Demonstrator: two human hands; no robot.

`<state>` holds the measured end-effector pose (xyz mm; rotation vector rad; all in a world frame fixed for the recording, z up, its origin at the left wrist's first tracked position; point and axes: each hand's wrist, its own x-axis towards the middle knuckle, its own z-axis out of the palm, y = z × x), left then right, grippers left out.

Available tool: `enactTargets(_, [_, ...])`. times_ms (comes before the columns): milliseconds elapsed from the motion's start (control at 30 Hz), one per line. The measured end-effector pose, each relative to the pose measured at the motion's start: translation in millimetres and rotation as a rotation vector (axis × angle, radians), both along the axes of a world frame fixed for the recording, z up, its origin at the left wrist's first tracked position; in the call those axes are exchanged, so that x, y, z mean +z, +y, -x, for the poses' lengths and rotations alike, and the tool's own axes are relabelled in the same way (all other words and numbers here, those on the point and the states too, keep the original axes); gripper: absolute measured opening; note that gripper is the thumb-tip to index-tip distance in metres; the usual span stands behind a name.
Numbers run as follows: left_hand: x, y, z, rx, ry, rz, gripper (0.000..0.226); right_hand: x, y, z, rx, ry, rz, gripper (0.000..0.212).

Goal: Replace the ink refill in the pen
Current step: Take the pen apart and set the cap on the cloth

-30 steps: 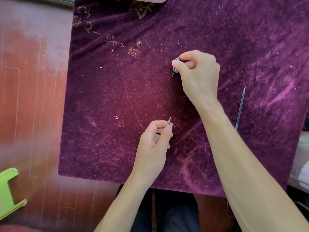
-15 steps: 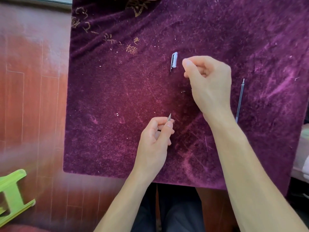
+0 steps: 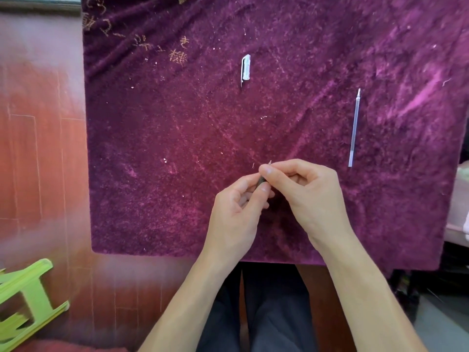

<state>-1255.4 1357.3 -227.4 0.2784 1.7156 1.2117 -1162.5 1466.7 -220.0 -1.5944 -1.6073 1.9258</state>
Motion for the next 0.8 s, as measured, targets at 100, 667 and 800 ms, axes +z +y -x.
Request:
enactTargets(100, [0, -1, -6, 0.054, -0.053, -0.015, 0.016, 0, 0, -7, -0.019, 0.017, -0.02, 0.005])
enactTargets(667, [2, -10, -9, -0.071, -0.113, -0.122, 0.022, -5, -2, -32, -0.033, 0.197, 0.118, 0.01])
enactTargets(800, [8, -11, -8, -0.055, -0.282, -0.169, 0.03, -1, -3, -31, -0.037, 0.25, 0.173, 0.02])
